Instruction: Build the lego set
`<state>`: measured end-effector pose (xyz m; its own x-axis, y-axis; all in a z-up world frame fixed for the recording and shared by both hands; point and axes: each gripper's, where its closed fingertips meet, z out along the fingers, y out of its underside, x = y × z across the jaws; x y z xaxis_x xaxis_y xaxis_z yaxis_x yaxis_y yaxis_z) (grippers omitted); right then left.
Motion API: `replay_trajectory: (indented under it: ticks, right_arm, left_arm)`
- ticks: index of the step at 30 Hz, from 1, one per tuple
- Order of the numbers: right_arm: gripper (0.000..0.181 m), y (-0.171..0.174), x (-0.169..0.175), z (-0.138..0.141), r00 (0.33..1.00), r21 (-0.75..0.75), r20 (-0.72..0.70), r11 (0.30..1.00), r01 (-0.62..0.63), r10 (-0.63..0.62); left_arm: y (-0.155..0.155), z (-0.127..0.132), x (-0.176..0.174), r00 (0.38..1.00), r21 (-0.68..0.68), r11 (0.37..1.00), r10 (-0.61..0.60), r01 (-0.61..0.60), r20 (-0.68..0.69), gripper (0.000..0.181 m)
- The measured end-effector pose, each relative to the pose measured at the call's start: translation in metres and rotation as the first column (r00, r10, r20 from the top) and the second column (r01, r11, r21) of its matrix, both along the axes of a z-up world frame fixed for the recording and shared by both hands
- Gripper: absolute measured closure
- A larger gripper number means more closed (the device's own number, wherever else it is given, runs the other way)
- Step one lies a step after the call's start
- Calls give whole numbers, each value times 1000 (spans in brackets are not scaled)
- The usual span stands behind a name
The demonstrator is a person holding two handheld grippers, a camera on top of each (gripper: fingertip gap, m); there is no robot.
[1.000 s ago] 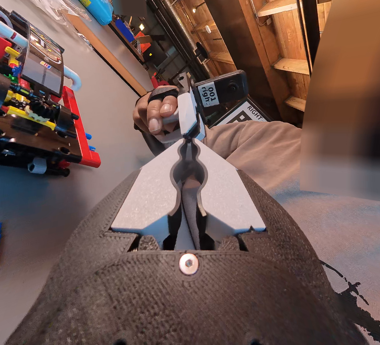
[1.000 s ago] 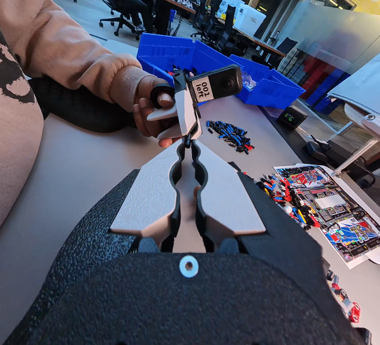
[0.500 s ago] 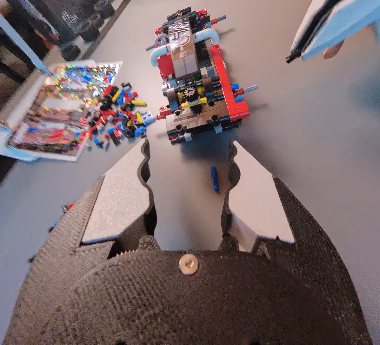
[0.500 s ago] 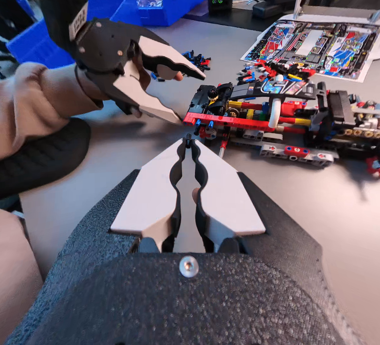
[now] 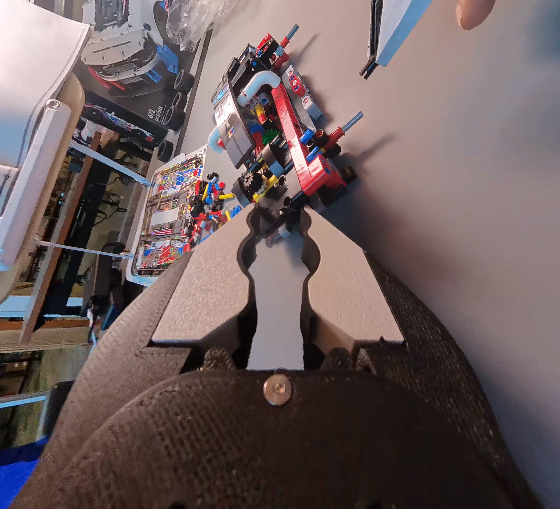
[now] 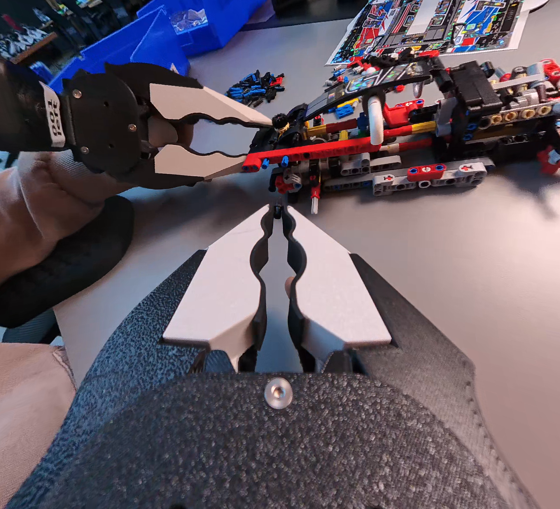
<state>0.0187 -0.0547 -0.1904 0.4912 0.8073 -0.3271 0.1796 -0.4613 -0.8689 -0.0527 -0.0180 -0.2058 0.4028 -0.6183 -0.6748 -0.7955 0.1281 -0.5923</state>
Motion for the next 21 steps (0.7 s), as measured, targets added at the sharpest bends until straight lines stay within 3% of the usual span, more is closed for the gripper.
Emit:
replay_trajectory:
  ticks: [7,21]
  right_arm:
    - [179,3,-1,-7,1000,1,23,1000,-9,9]
    - [179,20,12,-12,997,16,75,999,32,-33]
  left_arm:
    - [-6,8,8,975,-147,988,80,-50,207,157]
    - [-8,-1,13,991,-91,995,45,-33,129,151]
